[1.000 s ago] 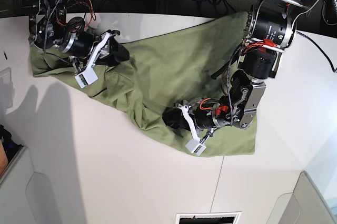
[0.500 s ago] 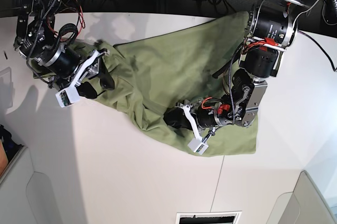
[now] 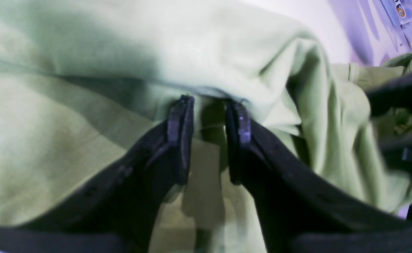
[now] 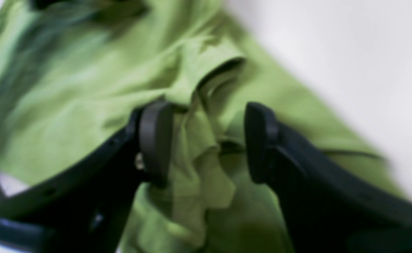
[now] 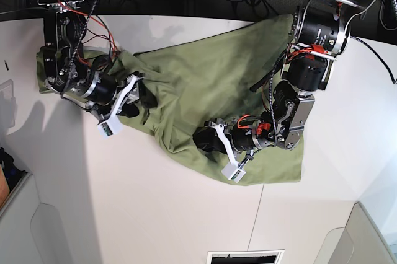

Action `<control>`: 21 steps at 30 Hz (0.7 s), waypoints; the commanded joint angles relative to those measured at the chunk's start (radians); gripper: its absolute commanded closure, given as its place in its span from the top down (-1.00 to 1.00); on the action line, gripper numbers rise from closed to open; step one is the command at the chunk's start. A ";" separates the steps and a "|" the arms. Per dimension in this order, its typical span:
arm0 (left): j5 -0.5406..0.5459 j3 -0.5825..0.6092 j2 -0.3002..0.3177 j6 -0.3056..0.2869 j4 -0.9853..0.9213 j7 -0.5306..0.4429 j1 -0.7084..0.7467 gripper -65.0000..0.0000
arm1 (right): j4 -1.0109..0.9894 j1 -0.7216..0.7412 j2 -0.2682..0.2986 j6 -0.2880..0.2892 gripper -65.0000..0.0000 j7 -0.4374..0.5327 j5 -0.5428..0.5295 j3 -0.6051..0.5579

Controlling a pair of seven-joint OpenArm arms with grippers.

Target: Layout the t-shirt on the table in an organized manner, then fold the t-shirt properly

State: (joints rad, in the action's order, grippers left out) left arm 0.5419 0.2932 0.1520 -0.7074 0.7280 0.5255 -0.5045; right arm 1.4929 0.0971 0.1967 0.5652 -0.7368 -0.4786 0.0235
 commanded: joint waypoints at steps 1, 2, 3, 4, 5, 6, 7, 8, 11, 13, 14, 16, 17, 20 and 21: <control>-0.071 0.002 0.011 0.041 -0.005 0.069 -0.002 -0.43 | 0.019 0.016 0.007 0.014 -0.06 0.022 -0.019 -0.005; -0.071 0.002 0.011 0.041 -0.005 0.069 -0.002 -0.43 | 0.019 0.016 0.007 0.014 -0.16 0.021 -0.018 -0.011; -0.071 0.002 0.011 0.041 -0.005 0.069 -0.002 -0.43 | 0.019 0.016 0.007 0.014 -0.30 0.018 -0.018 -0.012; -0.071 0.002 0.011 0.041 -0.005 0.069 -0.002 -0.43 | 0.019 0.016 0.007 0.014 -0.46 0.018 -0.019 -0.011; -0.071 0.002 0.012 0.041 -0.005 0.069 -0.002 -0.43 | 0.021 0.016 0.007 0.014 -0.61 0.018 -0.019 -0.011; -0.071 0.002 0.011 0.041 -0.005 0.069 -0.002 -0.43 | 0.024 0.016 0.007 0.014 -0.73 0.018 -0.019 -0.011; -0.071 0.002 0.011 0.041 -0.005 0.069 -0.002 -0.43 | 0.029 0.016 0.007 0.014 -0.82 0.018 -0.019 -0.011; -0.071 0.002 0.011 0.041 -0.005 0.070 -0.002 -0.43 | 0.033 0.016 0.008 0.014 -0.91 0.018 -0.019 -0.011; -0.071 0.002 0.011 0.041 -0.005 0.070 -0.002 -0.43 | 0.046 0.018 0.008 0.014 -1.00 0.019 -0.018 -0.010; -0.071 0.002 0.011 0.041 -0.005 0.071 -0.002 -0.43 | 0.051 0.029 0.008 0.014 -1.00 0.020 -0.003 0.000; -0.071 0.002 0.011 0.041 -0.005 0.073 -0.002 -0.43 | 0.051 0.040 0.008 0.014 -1.00 0.023 0.005 0.009; -0.071 0.002 0.011 0.041 -0.005 0.082 -0.002 -0.43 | 0.051 0.066 0.008 0.014 -1.00 0.023 0.025 0.035; -0.071 0.002 0.011 0.041 -0.005 0.087 -0.002 -0.43 | 0.051 0.082 0.008 0.014 -1.00 0.025 0.036 0.051; -0.070 0.002 0.012 0.009 -0.005 0.116 -0.002 -0.43 | 0.051 0.138 0.008 0.013 -1.00 0.036 0.078 0.114; -0.063 0.002 0.012 0.009 -0.005 0.130 -0.002 -0.43 | 0.051 0.158 0.008 0.013 -1.00 0.039 0.088 0.136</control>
State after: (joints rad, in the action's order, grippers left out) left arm 0.5503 0.2932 0.1520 -0.7269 0.7280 0.5671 -0.5053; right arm 1.5227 0.2317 0.1989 0.5694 -0.7250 -0.3786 0.1562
